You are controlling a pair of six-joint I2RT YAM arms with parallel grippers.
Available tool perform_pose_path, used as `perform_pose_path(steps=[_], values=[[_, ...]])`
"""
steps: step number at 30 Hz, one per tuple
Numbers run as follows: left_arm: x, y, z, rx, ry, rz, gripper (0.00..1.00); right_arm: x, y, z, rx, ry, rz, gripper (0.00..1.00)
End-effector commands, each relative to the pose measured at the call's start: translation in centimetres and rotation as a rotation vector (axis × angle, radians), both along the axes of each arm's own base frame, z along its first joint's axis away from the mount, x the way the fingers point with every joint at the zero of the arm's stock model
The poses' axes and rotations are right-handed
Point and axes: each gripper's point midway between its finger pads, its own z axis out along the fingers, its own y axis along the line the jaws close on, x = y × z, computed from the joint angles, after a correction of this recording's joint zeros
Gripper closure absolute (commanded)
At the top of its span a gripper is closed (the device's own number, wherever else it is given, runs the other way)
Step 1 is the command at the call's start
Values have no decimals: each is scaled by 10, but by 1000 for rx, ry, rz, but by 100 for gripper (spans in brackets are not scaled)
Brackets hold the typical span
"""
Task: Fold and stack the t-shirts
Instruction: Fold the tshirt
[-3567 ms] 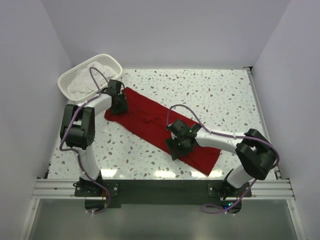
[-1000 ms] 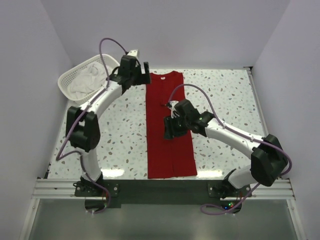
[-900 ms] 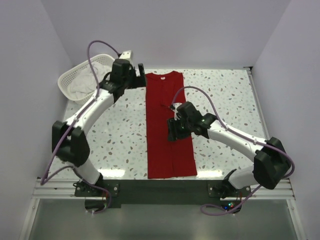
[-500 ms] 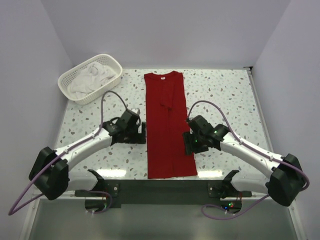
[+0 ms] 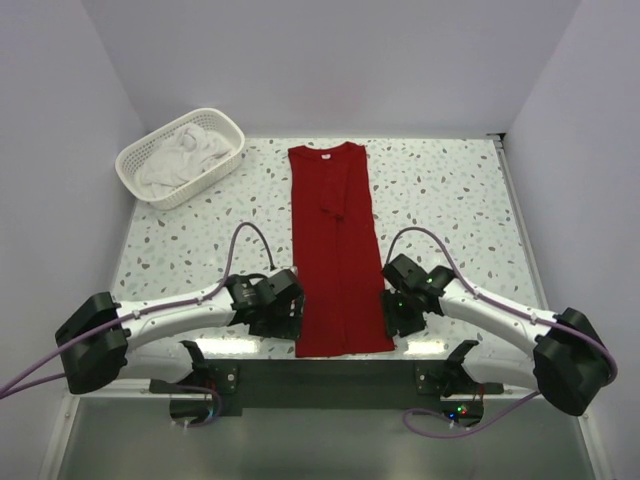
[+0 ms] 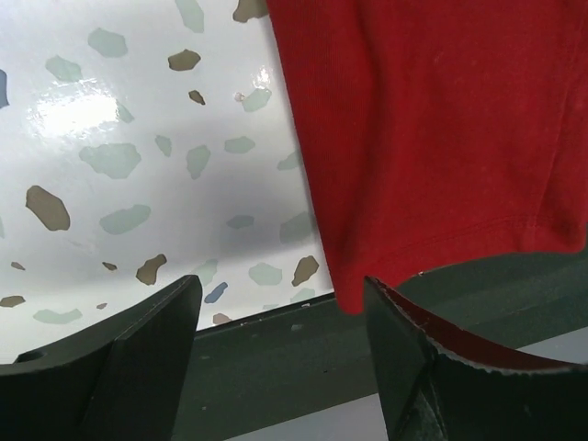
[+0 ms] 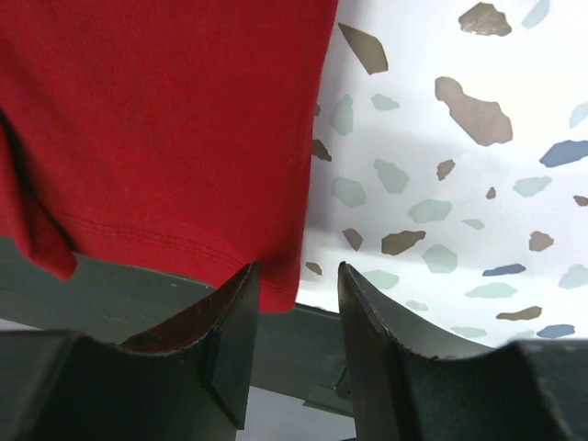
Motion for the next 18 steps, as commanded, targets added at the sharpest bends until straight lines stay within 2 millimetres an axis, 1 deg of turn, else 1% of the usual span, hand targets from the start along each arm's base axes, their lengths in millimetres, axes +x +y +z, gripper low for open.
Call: perform_pose_path(steps=[1,5,11,14,15,17,18], values=[[-6,-2,-5,5,30,41,25,0,10,-5,38,4,-21,57],[-6,-3,-4,7,32,42,28,-4,12,-12,53,24,-23,59],[-13,0,-11,14,61,47,30,-15,5,-24,13,69,-19,61],[-14,-1,-12,13,69,44,31,-19,1,-29,-5,75,-15,67],[-14,-1,-13,15,70,44,32,-19,2,-29,-3,76,-13,72],[-16,-2,-13,12,78,40,32,-20,4,-30,6,76,-8,78],[-15,-3,-13,9,78,42,32,-20,4,-30,5,78,-7,83]])
